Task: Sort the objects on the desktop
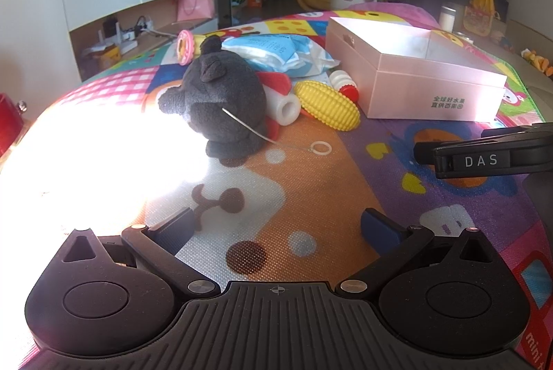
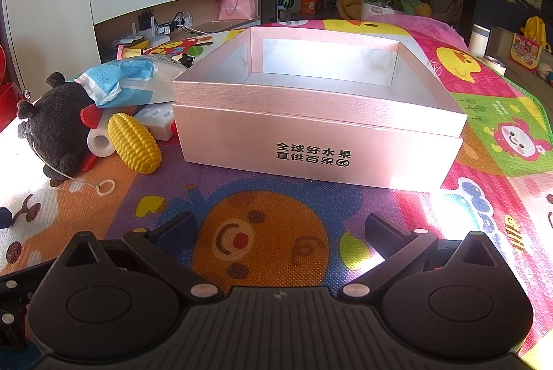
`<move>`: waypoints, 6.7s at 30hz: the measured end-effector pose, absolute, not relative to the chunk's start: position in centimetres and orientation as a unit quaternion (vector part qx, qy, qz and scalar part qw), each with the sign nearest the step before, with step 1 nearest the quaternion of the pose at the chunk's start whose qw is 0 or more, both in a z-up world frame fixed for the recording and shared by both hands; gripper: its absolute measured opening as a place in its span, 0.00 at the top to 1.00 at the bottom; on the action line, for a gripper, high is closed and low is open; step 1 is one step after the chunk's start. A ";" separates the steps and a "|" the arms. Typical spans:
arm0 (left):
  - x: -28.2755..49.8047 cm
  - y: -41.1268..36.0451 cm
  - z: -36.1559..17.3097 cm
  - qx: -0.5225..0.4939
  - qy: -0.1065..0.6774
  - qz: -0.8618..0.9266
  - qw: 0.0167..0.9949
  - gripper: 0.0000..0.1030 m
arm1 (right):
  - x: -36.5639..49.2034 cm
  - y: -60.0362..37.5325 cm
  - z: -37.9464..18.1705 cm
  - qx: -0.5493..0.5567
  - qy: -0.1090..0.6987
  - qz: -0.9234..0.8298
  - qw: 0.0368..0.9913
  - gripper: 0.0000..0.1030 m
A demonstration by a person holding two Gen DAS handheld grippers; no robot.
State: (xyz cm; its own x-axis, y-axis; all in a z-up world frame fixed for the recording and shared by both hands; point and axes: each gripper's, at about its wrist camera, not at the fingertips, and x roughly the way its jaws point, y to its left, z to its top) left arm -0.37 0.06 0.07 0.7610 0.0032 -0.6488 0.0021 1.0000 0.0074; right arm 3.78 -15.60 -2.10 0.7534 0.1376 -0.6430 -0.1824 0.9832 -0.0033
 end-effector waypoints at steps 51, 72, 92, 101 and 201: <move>-0.1 1.4 1.2 0.006 0.323 0.012 0.946 0.00 | -1.6 -15.8 -1.7 -0.029 0.360 0.070 0.930 0.00; 1.5 2.5 2.3 0.013 0.279 -0.014 0.960 0.00 | -2.1 -15.7 -1.6 -0.035 0.368 0.068 0.927 0.00; 1.7 8.1 2.4 -0.012 0.299 0.075 0.951 0.00 | -0.5 -4.5 0.8 -0.285 0.206 0.193 0.916 0.55; 3.7 11.6 4.6 -0.054 0.280 0.070 0.956 0.00 | 4.3 -2.0 -0.6 -0.272 0.244 0.194 0.911 0.71; -0.3 -0.7 0.0 0.035 0.338 -0.090 0.936 0.00 | -1.3 -19.0 -1.2 -0.142 0.314 0.055 0.937 0.51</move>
